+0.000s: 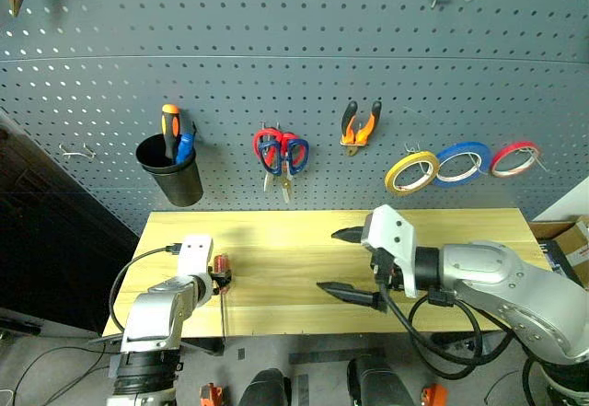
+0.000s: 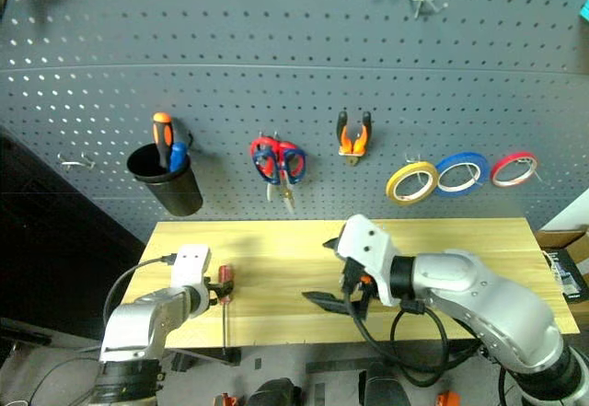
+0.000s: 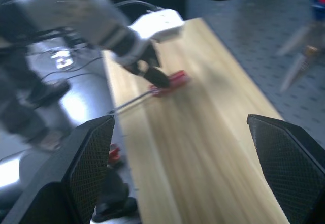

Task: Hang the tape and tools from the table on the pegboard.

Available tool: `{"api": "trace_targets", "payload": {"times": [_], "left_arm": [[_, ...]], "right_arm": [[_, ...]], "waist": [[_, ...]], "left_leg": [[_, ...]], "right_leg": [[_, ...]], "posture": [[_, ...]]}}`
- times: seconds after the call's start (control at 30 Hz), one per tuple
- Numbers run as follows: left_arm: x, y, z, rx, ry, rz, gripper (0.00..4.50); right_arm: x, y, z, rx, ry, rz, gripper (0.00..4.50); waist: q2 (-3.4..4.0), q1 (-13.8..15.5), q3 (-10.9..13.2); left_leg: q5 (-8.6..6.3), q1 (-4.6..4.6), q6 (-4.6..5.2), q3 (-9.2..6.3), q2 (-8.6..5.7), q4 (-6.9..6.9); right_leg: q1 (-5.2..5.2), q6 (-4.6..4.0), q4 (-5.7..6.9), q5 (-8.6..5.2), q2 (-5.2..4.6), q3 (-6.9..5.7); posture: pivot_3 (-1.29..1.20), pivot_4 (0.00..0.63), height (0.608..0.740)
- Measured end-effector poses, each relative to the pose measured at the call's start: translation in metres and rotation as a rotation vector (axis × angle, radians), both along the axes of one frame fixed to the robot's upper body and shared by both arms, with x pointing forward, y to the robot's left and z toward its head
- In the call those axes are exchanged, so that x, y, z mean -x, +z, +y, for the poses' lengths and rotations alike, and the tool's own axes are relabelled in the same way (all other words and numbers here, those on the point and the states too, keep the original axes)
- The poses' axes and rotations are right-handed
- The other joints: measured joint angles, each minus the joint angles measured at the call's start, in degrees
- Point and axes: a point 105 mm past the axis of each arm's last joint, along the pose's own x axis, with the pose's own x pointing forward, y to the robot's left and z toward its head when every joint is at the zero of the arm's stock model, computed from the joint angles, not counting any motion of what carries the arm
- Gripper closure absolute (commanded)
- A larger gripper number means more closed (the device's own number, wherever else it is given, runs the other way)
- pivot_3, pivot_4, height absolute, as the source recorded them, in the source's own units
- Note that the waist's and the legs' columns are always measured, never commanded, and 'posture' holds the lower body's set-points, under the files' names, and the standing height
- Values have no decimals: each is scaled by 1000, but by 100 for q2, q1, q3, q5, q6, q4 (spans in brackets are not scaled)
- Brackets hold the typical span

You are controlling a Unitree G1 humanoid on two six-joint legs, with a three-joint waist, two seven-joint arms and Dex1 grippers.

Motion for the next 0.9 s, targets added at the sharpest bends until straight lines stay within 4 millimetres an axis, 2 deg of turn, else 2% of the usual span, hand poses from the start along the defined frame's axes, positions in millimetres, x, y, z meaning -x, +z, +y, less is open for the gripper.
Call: {"api": "trace_targets", "payload": {"times": [0.17,0.2,0.27,0.5,0.67,0.73,0.9], "left_arm": [[-1,-12,4,35,60,57,981],[-2,-13,3,46,68,64,1157],[-2,-15,4,52,73,69,1540],[-5,-17,7,56,82,51,3650],[-9,-16,8,45,64,7,3662],[-9,-12,10,-29,-26,-74,3662],[-3,29,-2,-202,-282,-397,3662]], "right_arm": [[3,-5,6,37,49,11,0],[3,-6,6,43,52,6,0],[1,-6,6,50,50,0,0],[1,-6,7,47,50,-1,0],[0,-6,6,49,47,-1,0],[-1,-6,5,50,39,-3,0],[-6,0,2,24,4,-22,0]], "waist": [[-1,-2,-1],[-1,0,-1],[-4,-1,-3],[-5,0,-4],[-7,-1,-9],[-10,-17,-10],[-11,1,-11]], "left_leg": [[0,-2,-2,1,1,0],[0,-2,-2,-1,0,0],[0,-2,-3,-1,1,0],[0,-2,-4,-1,0,0],[1,-1,-4,0,0,0],[-1,-3,-7,2,3,-1],[-3,-8,-10,3,6,-6]], "right_leg": [[-4,0,-1,0,-11,2],[-4,-1,-1,0,-11,0],[-4,0,-2,0,-16,1],[-4,-1,-1,1,-21,2],[-4,-1,0,1,-23,2],[-9,-2,-3,1,-25,4],[-14,-3,-11,1,-35,13]], "posture": [[-59,165,740],[-59,165,740],[-64,164,740],[-67,159,740],[-66,154,740],[-61,153,740],[-40,156,740]]}}
